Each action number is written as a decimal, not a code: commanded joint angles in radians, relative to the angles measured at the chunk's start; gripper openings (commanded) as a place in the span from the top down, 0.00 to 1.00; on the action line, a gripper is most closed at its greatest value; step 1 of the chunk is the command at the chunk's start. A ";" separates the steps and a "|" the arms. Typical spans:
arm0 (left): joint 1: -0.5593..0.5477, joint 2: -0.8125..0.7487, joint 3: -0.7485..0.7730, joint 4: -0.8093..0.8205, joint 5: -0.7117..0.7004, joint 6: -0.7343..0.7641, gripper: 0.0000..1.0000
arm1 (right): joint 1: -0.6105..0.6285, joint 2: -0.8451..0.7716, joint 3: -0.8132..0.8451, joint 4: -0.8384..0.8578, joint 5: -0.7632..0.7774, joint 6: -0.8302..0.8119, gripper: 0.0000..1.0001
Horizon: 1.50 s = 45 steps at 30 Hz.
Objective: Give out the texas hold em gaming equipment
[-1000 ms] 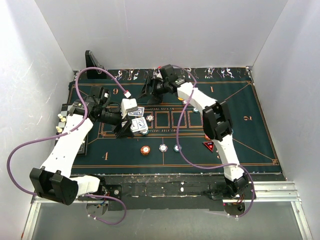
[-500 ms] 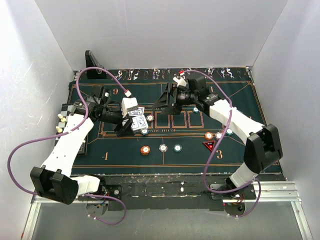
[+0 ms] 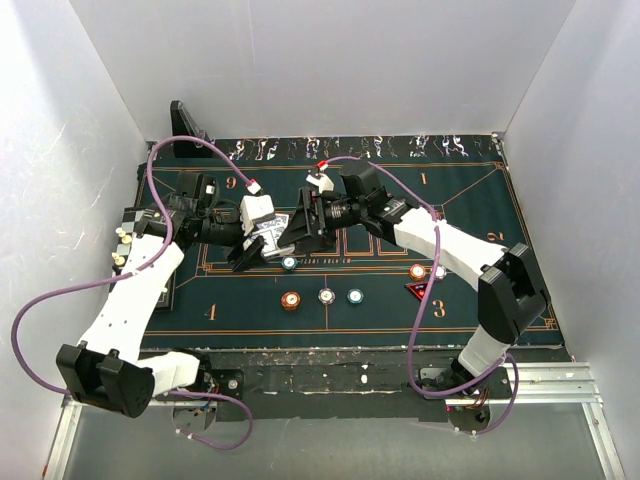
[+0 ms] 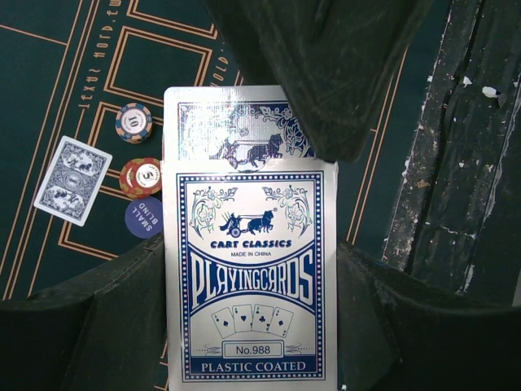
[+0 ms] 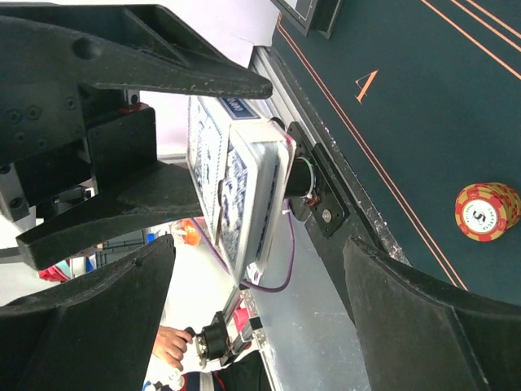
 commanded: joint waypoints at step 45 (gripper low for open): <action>-0.017 -0.065 -0.017 0.050 0.111 0.005 0.99 | -0.124 -0.157 -0.217 0.259 -0.029 0.133 0.65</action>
